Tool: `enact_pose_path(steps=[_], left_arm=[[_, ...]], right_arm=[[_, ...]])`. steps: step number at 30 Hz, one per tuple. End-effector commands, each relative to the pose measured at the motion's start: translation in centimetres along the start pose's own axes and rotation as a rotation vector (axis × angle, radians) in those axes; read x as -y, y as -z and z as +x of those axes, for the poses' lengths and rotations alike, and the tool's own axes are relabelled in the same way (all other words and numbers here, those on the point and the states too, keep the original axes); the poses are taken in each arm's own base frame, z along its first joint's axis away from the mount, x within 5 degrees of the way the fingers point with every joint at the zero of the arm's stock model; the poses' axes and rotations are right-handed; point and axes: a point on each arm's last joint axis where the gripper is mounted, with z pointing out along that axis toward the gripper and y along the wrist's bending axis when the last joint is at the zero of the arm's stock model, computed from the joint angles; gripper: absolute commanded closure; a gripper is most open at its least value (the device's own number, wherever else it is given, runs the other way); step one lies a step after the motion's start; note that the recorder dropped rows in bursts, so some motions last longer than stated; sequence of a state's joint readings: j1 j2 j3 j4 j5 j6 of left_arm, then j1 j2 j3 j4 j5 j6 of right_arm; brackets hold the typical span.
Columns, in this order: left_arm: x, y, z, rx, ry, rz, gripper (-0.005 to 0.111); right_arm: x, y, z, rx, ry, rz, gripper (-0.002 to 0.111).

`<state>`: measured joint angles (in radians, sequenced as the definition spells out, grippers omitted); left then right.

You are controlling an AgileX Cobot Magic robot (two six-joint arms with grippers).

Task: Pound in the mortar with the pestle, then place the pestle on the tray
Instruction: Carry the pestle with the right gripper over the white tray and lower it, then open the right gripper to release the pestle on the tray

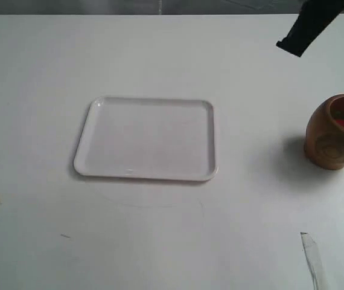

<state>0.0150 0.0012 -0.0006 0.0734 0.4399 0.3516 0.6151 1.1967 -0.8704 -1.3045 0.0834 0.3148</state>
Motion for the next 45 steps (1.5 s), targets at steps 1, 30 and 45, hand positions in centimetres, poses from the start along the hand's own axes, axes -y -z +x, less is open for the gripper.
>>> enact_pose_path(steps=[1, 30, 45], left_arm=[[0.1, 0.0, 0.0, 0.007, 0.012, 0.008, 0.107], [0.1, 0.0, 0.0, 0.007, 0.012, 0.008, 0.107], [0.1, 0.0, 0.0, 0.007, 0.012, 0.008, 0.107]], right_arm=[[0.1, -2.9, -2.2, -0.188, -0.018, 0.002, 0.108], [-19.0, -18.7, -6.2, -0.345, 0.001, -1.065, 0.079], [-9.7, -17.0, -8.3, -0.394, -0.153, -0.55, 0.037]])
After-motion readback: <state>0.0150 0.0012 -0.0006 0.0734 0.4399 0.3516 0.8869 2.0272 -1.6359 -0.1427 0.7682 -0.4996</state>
